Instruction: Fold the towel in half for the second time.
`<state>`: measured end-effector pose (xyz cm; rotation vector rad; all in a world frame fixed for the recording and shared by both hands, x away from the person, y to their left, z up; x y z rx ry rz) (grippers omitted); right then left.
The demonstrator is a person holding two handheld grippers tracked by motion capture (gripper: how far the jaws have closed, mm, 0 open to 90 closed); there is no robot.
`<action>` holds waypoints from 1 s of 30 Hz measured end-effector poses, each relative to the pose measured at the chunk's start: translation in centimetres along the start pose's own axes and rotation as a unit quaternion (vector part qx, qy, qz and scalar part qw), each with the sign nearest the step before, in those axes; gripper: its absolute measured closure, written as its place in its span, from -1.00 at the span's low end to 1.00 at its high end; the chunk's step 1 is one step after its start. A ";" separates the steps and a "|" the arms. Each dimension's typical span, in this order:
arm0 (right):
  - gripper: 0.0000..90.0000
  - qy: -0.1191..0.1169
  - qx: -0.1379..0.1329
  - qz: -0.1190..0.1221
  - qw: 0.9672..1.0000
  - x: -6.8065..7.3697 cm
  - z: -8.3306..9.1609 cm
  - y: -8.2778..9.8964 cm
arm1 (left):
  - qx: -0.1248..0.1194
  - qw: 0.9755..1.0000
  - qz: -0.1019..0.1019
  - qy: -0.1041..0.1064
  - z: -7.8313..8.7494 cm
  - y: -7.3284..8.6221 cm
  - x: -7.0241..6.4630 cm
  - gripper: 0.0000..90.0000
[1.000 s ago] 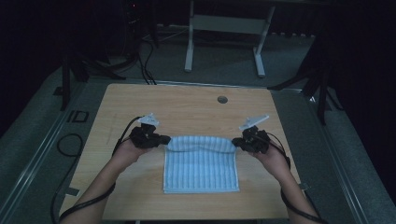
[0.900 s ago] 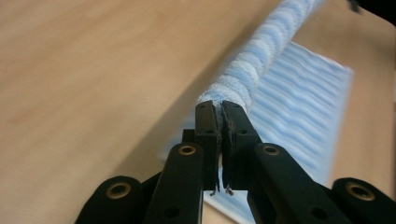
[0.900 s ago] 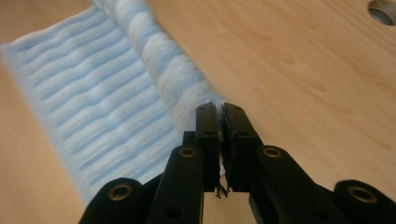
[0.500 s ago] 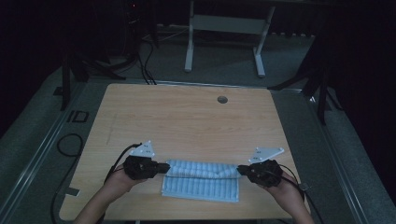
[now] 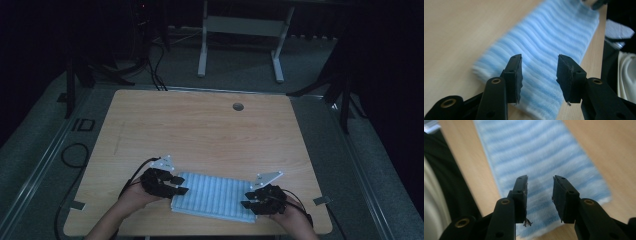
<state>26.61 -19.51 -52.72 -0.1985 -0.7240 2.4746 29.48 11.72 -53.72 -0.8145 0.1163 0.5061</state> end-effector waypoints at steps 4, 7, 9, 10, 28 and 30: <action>0.42 0.008 0.032 0.000 0.999 -0.3 -1.9 0.6 | 0.031 0.999 0.009 -0.006 -2.0 0.7 0.6 0.23; 0.42 0.001 0.030 -0.006 1.000 -1.0 -2.5 0.6 | 0.023 1.000 0.022 -0.002 -2.3 1.0 1.2 0.27; 0.42 0.007 0.031 -0.010 0.999 -1.6 -2.6 0.3 | 0.018 0.999 0.026 -0.008 -2.3 1.0 1.6 0.27; 0.41 0.008 0.032 -0.012 0.999 -1.9 -2.7 0.2 | 0.017 0.999 0.027 -0.015 -2.2 1.0 1.9 0.28; 0.36 0.034 0.029 -0.038 0.998 -9.4 -6.7 -6.1 | 0.009 0.992 0.065 -0.105 -1.9 -1.9 8.9 0.28; 0.35 0.035 0.026 -0.044 0.998 -10.1 -7.0 -6.5 | 0.010 0.992 0.064 -0.110 -1.9 -2.1 9.4 0.28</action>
Point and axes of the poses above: each handheld gripper's, and its own axes: z roughly backward along the jaws, y roughly out of its underside, x roughly to its left, the point moved 3 cm from there along -z, roughly forward along the jaws, and after that the axes turned 4 degrees about y, right-handed, at the moved point
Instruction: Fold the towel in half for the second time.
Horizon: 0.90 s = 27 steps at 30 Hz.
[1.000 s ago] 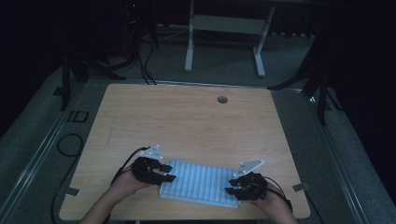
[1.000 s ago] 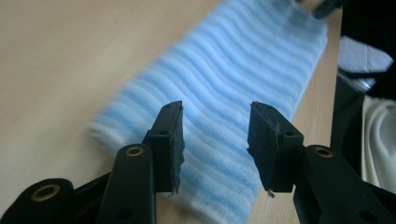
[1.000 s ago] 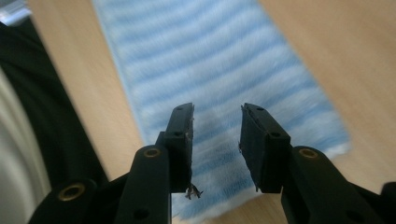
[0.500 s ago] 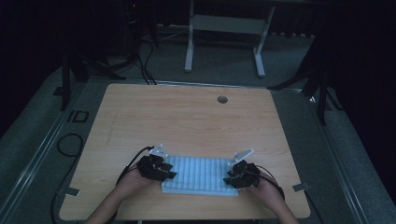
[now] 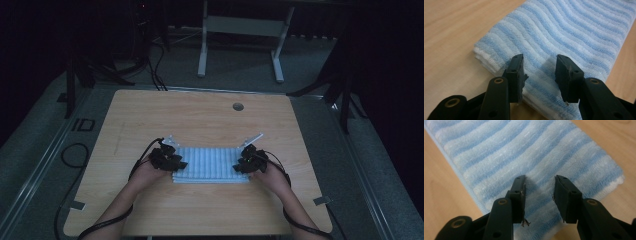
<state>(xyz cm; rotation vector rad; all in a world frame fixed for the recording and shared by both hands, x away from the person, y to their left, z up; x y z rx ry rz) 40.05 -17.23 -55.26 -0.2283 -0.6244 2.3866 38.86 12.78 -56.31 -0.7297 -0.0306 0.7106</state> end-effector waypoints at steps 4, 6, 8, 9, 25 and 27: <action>0.34 0.003 0.001 -0.006 1.000 -0.9 -0.5 -1.0 | -0.002 1.000 0.008 -0.005 -0.2 -0.6 0.9 0.28; 0.34 0.006 0.002 -0.004 1.000 -1.2 -0.8 -1.4 | -0.001 1.000 0.012 -0.010 -0.3 -0.9 1.4 0.29; 0.33 0.008 0.004 -0.008 1.000 -1.5 -1.0 -1.8 | -0.003 1.000 0.013 -0.015 -0.4 -1.1 1.8 0.29; 0.33 0.007 0.003 -0.009 1.000 -1.7 -1.1 -2.1 | -0.004 1.000 0.015 -0.017 -0.5 -1.3 2.0 0.29; -0.44 -0.021 -0.031 -0.011 0.999 -1.8 -0.5 -2.8 | -0.033 0.999 0.025 0.004 0.8 -2.1 1.6 -0.36; -0.51 -0.023 -0.037 -0.010 0.999 -1.7 -0.4 -2.7 | -0.040 0.999 0.021 -0.006 1.0 -1.8 1.3 -0.53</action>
Point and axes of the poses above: each handheld gripper's, and its own axes: z roughly backward along the jaws, y roughly out of its underside, x roughly to its left, the point moved 3 cm from there along -z, roughly forward along the jaws, and after that the axes turned 4 degrees about y, right-handed, at the moved point
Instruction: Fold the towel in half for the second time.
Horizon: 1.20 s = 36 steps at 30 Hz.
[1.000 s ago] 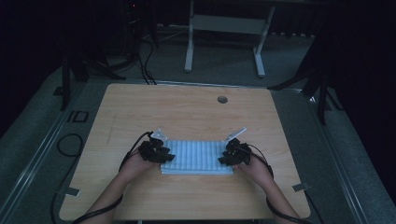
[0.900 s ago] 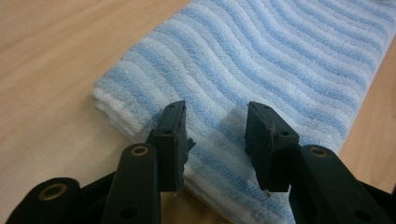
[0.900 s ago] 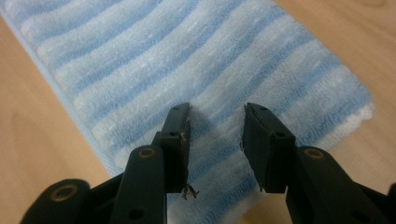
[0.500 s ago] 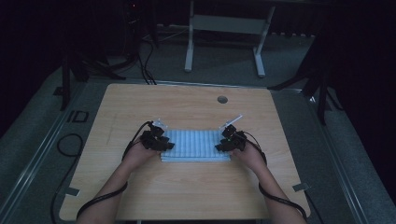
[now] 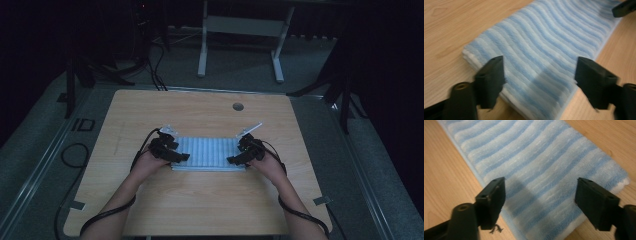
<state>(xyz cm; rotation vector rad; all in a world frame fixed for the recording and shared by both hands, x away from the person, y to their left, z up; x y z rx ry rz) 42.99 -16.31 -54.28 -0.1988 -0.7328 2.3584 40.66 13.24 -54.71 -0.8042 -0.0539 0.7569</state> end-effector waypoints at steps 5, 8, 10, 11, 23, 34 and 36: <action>-0.70 0.020 -0.041 0.011 0.999 0.4 0.8 0.3 | -0.005 1.000 0.005 0.007 0.6 1.3 -0.4 -0.85; -0.72 0.029 -0.058 0.016 0.998 0.5 1.4 0.8 | -0.005 1.000 0.002 -0.009 1.2 2.2 -0.5 -0.87; -0.73 0.036 -0.063 0.020 0.997 0.5 1.7 1.1 | -0.006 1.000 0.005 -0.022 1.5 2.8 -0.5 -0.88; -0.73 0.037 -0.067 0.018 0.997 0.5 1.8 1.3 | -0.009 1.000 0.007 -0.027 1.6 3.1 -0.5 -0.96; -0.76 0.052 -0.103 0.002 0.993 -0.3 2.9 5.2 | -0.046 0.997 0.017 -0.059 4.0 6.6 0.0 -0.96; -0.77 0.085 -0.113 -0.012 0.990 -1.0 4.5 8.3 | -0.060 0.995 0.030 -0.080 5.7 8.9 0.4 -0.96; -0.77 0.094 -0.120 -0.019 0.988 -1.1 4.9 8.7 | -0.067 0.994 0.039 -0.082 6.0 9.2 0.5 -0.96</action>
Point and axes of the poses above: each handheld gripper's, and its own axes: z roughly backward along the jaws, y roughly out of its underside, x roughly to its left, the point moved 3 cm from there along -z, roughly forward along the jaws, and after that the axes turned 4 degrees about y, right-handed, at the moved point
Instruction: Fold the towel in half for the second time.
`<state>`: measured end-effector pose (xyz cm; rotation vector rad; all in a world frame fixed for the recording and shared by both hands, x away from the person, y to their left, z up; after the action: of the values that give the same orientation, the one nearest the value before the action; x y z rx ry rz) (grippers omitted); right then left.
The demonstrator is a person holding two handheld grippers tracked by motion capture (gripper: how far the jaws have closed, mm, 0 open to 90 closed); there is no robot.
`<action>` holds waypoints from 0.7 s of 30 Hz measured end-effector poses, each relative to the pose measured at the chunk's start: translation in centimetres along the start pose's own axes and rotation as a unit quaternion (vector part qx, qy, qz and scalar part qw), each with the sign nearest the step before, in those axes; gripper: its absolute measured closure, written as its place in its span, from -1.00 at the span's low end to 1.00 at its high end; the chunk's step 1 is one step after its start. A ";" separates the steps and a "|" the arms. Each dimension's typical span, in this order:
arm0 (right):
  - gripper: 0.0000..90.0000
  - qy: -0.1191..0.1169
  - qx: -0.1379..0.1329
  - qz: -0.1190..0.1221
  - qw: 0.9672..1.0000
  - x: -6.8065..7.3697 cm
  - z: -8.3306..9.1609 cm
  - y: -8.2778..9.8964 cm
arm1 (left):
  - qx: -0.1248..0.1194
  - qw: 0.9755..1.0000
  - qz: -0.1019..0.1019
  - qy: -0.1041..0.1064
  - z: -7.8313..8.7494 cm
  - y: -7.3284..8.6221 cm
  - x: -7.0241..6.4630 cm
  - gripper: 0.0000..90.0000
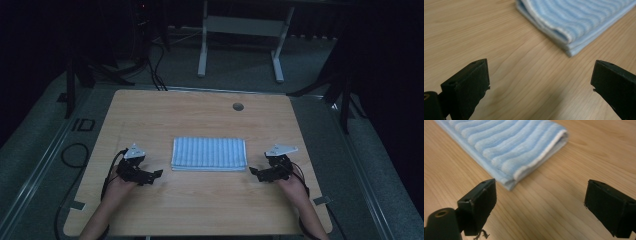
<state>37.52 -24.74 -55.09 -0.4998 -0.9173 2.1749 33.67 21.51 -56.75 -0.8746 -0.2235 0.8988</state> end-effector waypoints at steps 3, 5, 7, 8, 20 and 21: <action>-0.77 0.008 0.001 -0.006 1.000 -0.1 0.4 0.7 | -0.014 1.000 0.004 -0.006 0.6 0.5 0.2 -0.96; -0.77 0.011 0.004 -0.009 1.000 -0.3 0.6 1.1 | -0.018 1.000 0.004 -0.013 0.9 0.8 0.3 -0.96; -0.77 0.024 -0.001 -0.016 1.000 -0.5 1.0 1.3 | -0.022 1.000 0.007 -0.014 1.2 0.9 0.4 -0.96; -0.77 0.025 -0.003 -0.024 0.999 -0.7 1.2 1.4 | -0.025 1.000 0.009 -0.012 1.3 1.0 0.4 -0.96; -0.77 0.093 -0.048 -0.103 0.989 -3.7 4.0 4.2 | -0.018 0.999 0.015 -0.037 1.5 1.8 0.9 -0.96; -0.77 0.097 -0.048 -0.107 0.988 -4.0 4.1 4.4 | -0.017 0.999 0.016 -0.040 1.5 1.9 0.9 -0.96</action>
<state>35.76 -31.74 -55.24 -0.6192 -0.9259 1.8602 32.41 23.67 -57.34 -0.8765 -0.2961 0.9627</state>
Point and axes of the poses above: each handheld gripper's, and its own axes: z roughly backward along the jaws, y roughly out of its underside, x roughly to its left, the point moved 3 cm from there along -z, roughly forward along the jaws, and after that the axes turned 4 degrees about y, right-handed, at the moved point
